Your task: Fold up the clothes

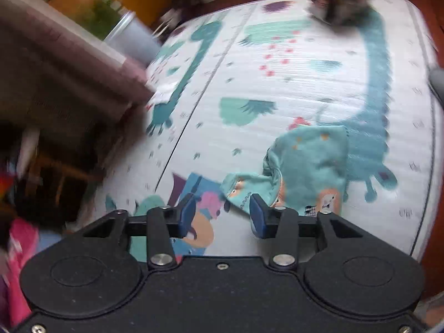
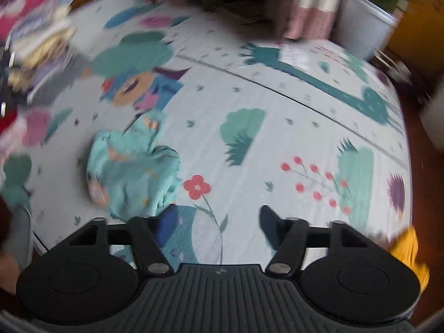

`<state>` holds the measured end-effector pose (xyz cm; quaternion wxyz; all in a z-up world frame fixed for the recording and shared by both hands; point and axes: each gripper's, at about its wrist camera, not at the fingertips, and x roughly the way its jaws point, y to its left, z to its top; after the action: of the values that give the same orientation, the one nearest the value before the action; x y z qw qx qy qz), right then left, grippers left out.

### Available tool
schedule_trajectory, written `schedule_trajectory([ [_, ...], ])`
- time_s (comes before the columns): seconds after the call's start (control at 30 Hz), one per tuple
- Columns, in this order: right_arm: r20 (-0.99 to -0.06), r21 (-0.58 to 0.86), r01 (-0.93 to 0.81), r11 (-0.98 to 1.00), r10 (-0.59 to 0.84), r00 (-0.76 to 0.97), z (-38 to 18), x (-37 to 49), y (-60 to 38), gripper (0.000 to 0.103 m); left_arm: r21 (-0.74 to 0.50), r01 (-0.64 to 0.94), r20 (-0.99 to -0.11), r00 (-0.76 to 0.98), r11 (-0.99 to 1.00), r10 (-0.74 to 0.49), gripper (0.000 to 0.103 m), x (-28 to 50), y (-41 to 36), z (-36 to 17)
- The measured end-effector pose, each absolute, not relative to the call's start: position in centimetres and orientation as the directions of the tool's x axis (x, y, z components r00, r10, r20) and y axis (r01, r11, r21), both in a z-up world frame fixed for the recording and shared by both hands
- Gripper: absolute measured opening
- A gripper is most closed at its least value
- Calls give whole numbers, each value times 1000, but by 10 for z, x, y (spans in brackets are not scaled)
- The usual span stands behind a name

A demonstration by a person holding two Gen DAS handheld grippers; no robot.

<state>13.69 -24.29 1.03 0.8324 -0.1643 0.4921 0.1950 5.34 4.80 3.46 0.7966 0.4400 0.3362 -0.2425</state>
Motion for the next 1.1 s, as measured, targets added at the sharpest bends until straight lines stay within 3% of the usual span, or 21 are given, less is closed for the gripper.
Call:
schedule_trajectory([
  [0.13, -862, -146, -616, 774, 206, 463, -4, 150, -190, 49, 463, 668, -778, 622, 582, -95, 42, 66, 59, 31],
  [0.33, -853, -163, -685, 711, 247, 460, -39, 196, -152, 48, 240, 660, -845, 503, 712, -182, 45, 106, 76, -5],
  [0.7, -891, 68, -724, 687, 368, 265, -102, 266, -128, 50, 83, 711, -908, 342, 699, -240, 49, 146, 104, -72],
  [0.83, -898, 121, -712, 692, 382, 219, -124, 283, -130, 63, -20, 697, -924, 261, 717, -280, 49, 161, 116, -89],
  [1.0, -894, 157, -725, 671, 408, 184, -143, 302, -127, 63, -89, 689, -934, 194, 719, -301, 49, 173, 126, -109],
  [1.1, -910, 137, -750, 648, 381, 163, -157, 312, -118, 73, -106, 683, -932, 185, 722, -312, 55, 182, 129, -116],
])
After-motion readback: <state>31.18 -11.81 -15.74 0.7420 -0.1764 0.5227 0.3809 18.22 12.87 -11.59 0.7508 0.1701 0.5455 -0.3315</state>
